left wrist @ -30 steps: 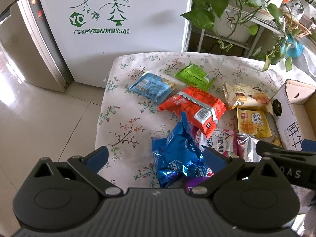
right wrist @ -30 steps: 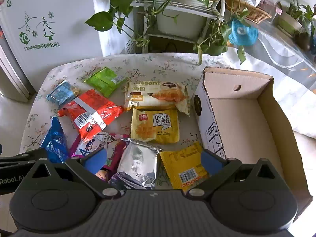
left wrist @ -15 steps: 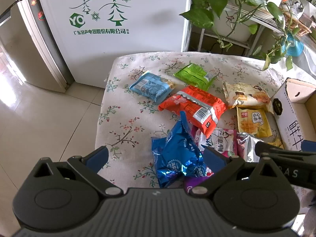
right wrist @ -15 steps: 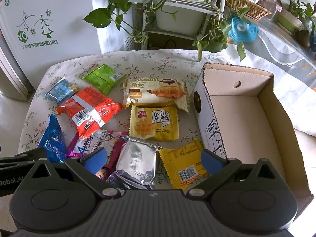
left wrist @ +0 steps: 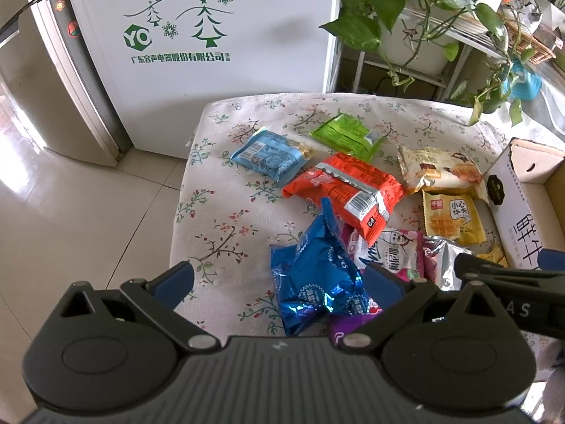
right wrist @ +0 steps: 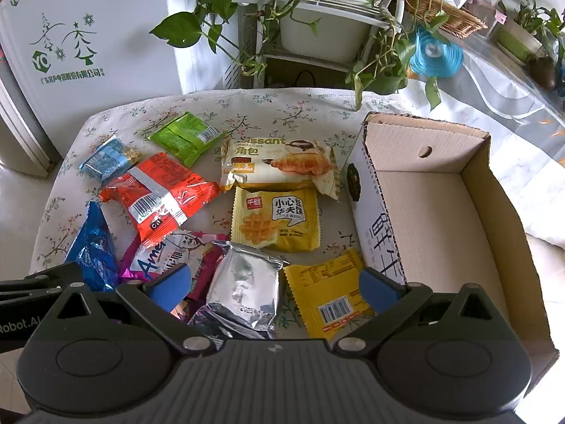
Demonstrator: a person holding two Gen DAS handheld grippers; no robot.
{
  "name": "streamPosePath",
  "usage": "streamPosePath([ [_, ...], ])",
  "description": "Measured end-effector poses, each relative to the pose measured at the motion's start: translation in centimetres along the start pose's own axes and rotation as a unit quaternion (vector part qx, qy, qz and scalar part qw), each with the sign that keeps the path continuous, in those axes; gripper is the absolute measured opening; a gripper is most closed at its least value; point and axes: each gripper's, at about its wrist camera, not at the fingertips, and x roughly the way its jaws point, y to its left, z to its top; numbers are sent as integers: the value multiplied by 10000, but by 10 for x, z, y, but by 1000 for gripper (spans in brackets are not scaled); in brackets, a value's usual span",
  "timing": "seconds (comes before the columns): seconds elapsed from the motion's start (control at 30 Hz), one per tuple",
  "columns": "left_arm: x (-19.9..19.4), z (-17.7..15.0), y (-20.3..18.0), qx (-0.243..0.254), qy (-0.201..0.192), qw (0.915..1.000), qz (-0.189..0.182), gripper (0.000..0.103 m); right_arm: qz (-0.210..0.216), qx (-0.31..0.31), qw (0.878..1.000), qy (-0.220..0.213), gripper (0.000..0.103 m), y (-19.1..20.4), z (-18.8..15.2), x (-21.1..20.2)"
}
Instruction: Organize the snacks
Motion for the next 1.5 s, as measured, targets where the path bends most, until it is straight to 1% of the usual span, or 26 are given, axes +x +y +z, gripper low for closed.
streamPosePath([
  [0.2, 1, -1, -1, -11, -4, 10000, 34, 101, -20, -51, 10000, -12, 103, 0, -1, -1],
  [0.43, 1, -1, -1, -20, -31, 10000, 32, 101, 72, -42, 10000, -18, 103, -2, -2, 1],
  [0.73, 1, 0, 3, -29, -90, 9999, -101, 101, 275, -3, 9996, -64, 103, -4, -2, 1],
  [0.87, 1, 0, 6, -86, -75, 9998, -158, 101, 319, 2, 9995, -70, 103, -3, -2, 2],
  [1.1, 5, 0, 11, -232, -7, 9989, -418, 101, 523, 161, 9985, 32, 103, -7, -3, 2],
  [1.17, 6, 0, 12, -223, 19, 9990, -388, 101, 527, 158, 9985, 36, 103, -8, -3, 2],
  [1.3, 10, 1, 16, -163, 108, 9995, -244, 101, 773, 265, 9966, 94, 103, -12, -3, 0],
  [1.4, 15, 4, 21, -221, 207, 9990, -338, 101, 919, 313, 9952, 134, 103, -14, -5, -1],
  [1.5, 23, 5, 23, -276, 338, 9980, -451, 101, 1183, 354, 9920, 278, 103, -14, -10, 0],
])
